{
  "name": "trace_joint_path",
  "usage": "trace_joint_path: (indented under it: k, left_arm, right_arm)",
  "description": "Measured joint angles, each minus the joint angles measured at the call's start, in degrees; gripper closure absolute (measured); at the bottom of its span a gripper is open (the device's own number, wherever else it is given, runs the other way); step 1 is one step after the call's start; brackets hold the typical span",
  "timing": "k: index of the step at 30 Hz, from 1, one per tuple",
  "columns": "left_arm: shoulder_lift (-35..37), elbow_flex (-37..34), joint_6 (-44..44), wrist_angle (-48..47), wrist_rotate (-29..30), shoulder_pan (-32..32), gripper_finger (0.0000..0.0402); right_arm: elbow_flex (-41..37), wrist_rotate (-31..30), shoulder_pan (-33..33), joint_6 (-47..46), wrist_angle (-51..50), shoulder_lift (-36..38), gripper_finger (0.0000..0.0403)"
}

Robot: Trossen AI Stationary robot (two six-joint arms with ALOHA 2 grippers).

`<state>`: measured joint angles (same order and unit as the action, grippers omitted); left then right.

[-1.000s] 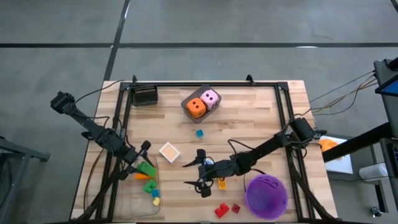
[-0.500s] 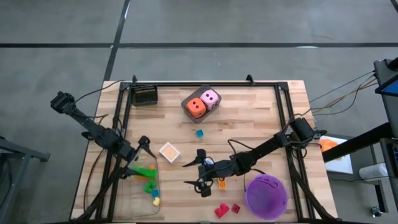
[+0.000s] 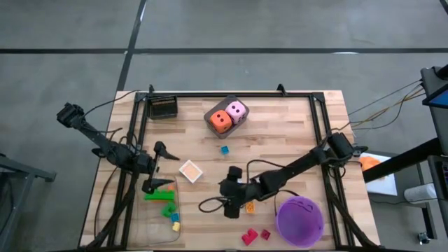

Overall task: Pick & Place Toys
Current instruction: Put the red game piece into the transparent bin

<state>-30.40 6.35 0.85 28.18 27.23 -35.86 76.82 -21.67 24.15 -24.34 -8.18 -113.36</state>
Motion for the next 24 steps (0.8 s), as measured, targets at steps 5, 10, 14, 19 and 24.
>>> trace_joint_path:
  k: [5,10,14,19,24]
  left_arm:
    - [-3.09,0.02,1.06,0.65,5.08,0.0,0.0003]
    - [-6.13,0.07,1.17,1.07,6.05,0.14,0.0003]
    - [-7.5,0.07,1.19,2.74,6.28,0.55,0.0003]
    - [-7.59,0.09,1.13,3.37,6.29,0.66,0.0003]
    - [-7.6,0.08,1.13,3.45,6.48,0.7,0.0003]
  right_arm:
    - [5.28,2.37,2.44,-7.41,-14.15,0.0,0.0111]
    - [8.5,8.82,7.33,-6.14,-19.73,0.0,0.0111]
    - [10.98,9.72,11.63,-5.78,-21.73,0.0,0.0111]
    - [12.63,9.64,14.99,-7.31,-22.81,0.0,0.0111]
    - [12.47,9.82,17.12,-10.51,-25.17,-0.5,0.0111]
